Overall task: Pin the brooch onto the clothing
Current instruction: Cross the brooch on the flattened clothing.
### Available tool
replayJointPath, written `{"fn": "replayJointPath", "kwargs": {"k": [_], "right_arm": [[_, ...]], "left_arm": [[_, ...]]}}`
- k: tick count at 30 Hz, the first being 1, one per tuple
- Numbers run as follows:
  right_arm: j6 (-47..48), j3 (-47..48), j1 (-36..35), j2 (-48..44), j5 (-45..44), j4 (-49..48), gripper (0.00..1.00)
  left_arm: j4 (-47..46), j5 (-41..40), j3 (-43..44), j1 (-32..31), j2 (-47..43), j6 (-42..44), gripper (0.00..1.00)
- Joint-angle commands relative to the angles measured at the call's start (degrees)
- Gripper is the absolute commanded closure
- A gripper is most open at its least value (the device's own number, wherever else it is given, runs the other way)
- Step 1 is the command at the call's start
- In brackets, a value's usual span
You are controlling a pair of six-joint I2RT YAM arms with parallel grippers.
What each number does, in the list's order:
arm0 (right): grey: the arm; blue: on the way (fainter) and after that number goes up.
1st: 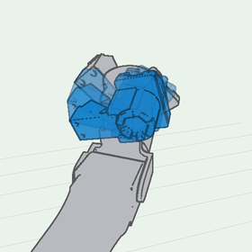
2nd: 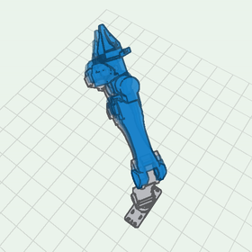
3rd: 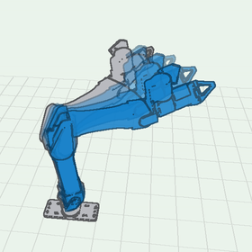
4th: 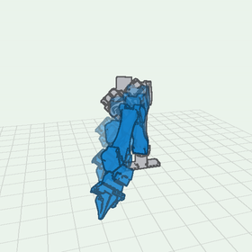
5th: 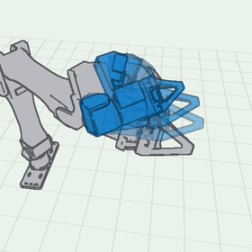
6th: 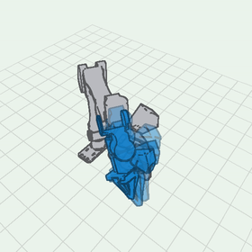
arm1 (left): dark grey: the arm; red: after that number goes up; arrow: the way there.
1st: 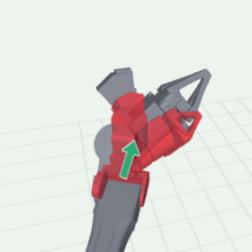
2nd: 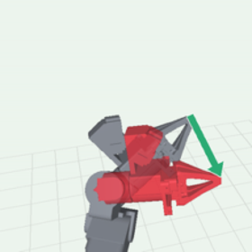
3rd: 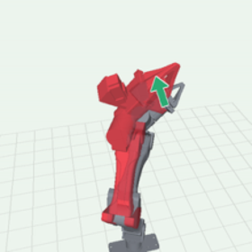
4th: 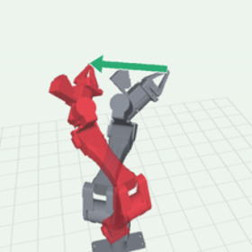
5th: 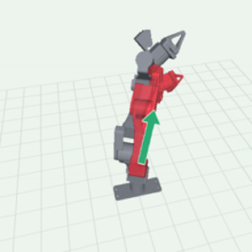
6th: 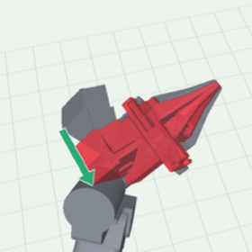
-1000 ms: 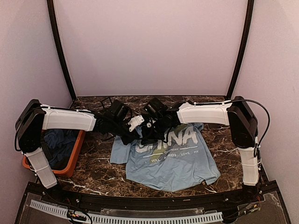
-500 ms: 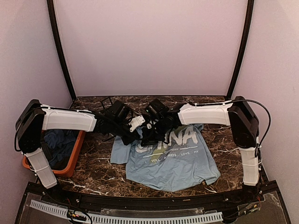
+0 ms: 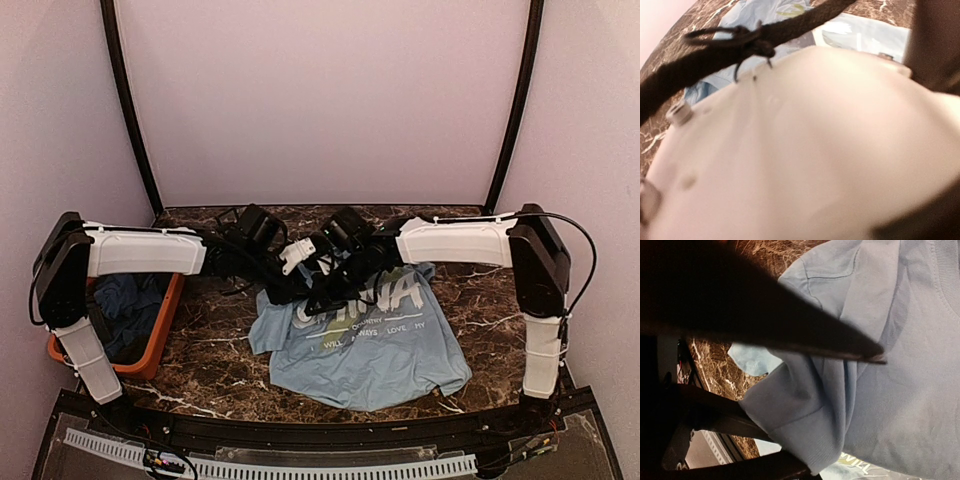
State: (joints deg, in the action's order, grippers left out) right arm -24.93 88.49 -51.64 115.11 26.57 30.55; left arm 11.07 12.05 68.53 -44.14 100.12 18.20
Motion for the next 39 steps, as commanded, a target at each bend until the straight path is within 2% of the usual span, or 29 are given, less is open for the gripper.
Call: {"fn": "replayJointPath", "kwargs": {"k": [1, 5, 7, 11, 12, 16, 21, 33, 39], "right_arm": [[6.11, -0.69, 1.65, -5.03, 9.28, -3.84, 1.00], [9.04, -0.93, 2.89, -6.01, 10.55, -2.12, 1.00], [9.46, -1.37, 3.55, -6.54, 10.92, -1.57, 1.00], [9.80, -3.22, 4.79, -7.79, 11.65, -1.60, 1.00], [9.87, -3.64, 5.13, -8.09, 11.78, -1.55, 1.00], [10.38, -4.95, 6.13, -8.67, 12.47, -1.33, 1.00], [11.91, -5.55, 6.55, -8.35, 14.40, -0.11, 1.00], [13.72, -7.17, 6.34, -7.62, 18.73, 0.19, 1.00], [14.49, -6.88, 5.57, -7.71, 20.52, -0.07, 1.00]], "left_arm": [[7.68, 6.58, -0.31, 0.20, -1.92, 1.93, 0.54], [9.07, 8.79, -0.18, 0.19, -3.19, 3.16, 0.43], [9.39, 6.98, -0.15, 0.19, -3.77, 3.35, 0.39], [8.87, -1.86, -0.33, 0.21, -4.45, 2.39, 0.29], [8.92, -4.83, -0.17, 0.20, -4.47, 1.94, 0.24], [8.72, -6.54, -0.42, 0.20, -5.21, 1.96, 0.09], [7.49, -5.72, -1.43, 0.24, -7.27, 2.25, 0.07], [6.22, 11.42, -2.92, 0.21, -9.27, 3.95, 0.07], [7.24, 13.30, -2.01, 0.24, -7.18, 3.95, 0.10]]}}
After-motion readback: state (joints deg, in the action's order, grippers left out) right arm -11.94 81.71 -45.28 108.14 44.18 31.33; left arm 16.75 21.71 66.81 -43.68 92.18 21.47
